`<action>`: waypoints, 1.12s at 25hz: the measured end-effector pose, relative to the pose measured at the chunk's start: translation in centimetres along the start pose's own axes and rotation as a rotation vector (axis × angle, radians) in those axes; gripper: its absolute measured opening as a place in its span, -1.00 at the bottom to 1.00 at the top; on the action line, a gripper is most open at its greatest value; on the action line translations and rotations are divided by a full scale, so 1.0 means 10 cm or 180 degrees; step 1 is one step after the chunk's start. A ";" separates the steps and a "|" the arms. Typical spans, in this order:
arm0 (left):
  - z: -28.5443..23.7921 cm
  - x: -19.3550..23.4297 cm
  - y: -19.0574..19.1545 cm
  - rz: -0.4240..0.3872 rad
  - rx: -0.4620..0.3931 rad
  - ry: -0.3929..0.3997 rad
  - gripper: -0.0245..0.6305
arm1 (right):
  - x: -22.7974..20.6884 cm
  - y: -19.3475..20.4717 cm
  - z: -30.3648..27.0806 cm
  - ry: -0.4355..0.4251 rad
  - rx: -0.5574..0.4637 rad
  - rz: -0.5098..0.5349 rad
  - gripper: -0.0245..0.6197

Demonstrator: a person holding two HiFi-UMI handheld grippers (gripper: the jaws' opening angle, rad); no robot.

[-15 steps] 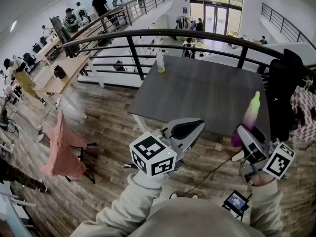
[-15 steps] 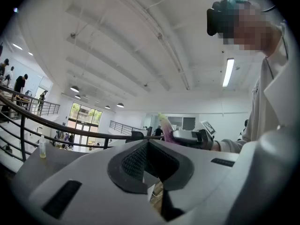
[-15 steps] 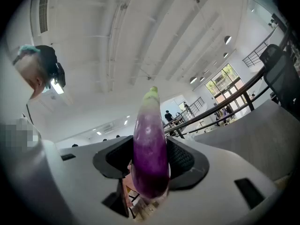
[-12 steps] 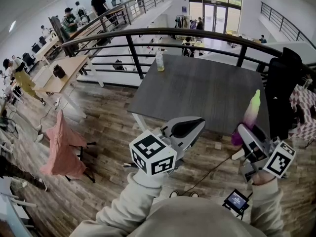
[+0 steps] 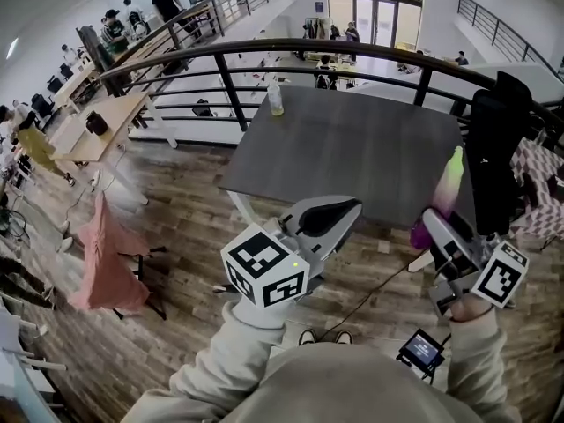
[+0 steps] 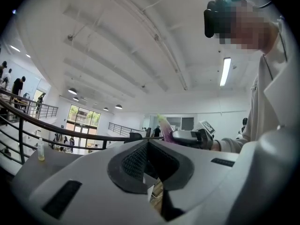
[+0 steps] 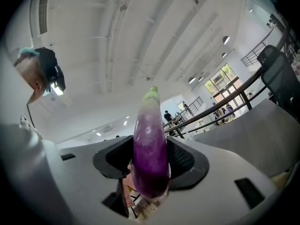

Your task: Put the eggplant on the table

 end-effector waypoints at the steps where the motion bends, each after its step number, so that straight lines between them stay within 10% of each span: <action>1: 0.00 -0.01 -0.01 -0.0010 -0.0001 -0.0012 -0.93 | 0.01 0.00 0.01 0.0005 0.0004 -0.0008 -0.21; 28: -0.44 -0.24 0.13 -0.0060 0.0080 -0.0190 -0.93 | -0.52 -0.29 0.38 -0.0120 -0.0030 -0.0144 -0.21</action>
Point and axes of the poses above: the fingertips, and each gripper's own axes: z backward along the fingers, x to its left, y out of its underside, the point moved 2 cm from there along z, backward along the fingers, and after that the axes turned 14 degrees about -x, right-handed, at the moved point
